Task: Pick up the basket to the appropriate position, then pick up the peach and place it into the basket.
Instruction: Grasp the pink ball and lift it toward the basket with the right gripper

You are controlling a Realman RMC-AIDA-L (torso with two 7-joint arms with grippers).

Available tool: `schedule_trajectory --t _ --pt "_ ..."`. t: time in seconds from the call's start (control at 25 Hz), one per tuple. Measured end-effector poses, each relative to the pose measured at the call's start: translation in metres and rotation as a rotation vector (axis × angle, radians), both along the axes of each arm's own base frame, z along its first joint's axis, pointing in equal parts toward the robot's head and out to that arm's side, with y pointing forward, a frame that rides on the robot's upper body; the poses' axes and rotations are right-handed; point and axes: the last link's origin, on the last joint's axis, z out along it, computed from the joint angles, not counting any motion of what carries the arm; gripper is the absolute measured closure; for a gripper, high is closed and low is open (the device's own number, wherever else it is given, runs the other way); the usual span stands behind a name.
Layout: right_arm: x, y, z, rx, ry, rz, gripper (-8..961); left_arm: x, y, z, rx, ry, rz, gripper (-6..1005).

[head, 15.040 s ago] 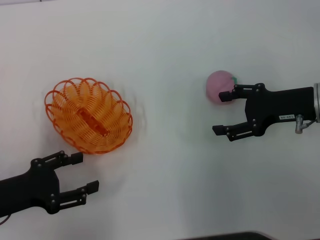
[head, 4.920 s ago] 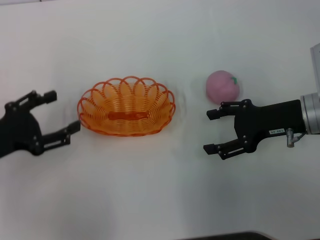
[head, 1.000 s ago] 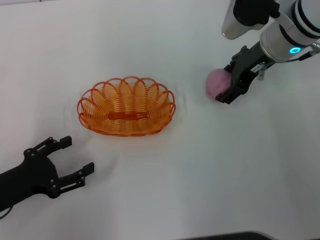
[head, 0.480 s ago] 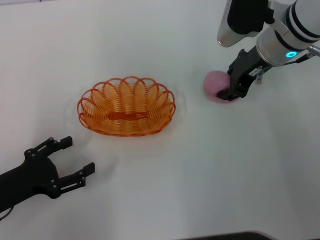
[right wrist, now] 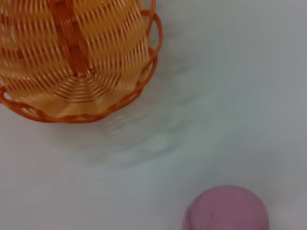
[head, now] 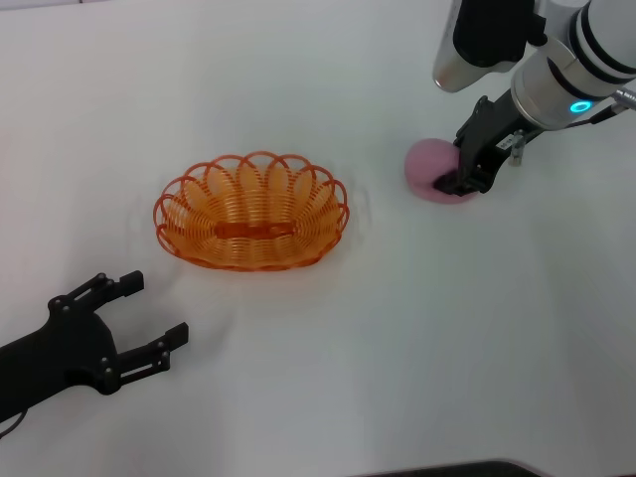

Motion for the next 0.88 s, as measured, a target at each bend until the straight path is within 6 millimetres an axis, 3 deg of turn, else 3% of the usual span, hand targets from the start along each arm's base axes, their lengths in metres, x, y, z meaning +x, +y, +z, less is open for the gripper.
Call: schedule_trajectory --t 0.88 --pt "-0.0010 0.0000 0.0008 -0.002 -0.004 0.003 719 -0.0005 0.0004 -0.0028 -0.004 0.001 0.009 112"
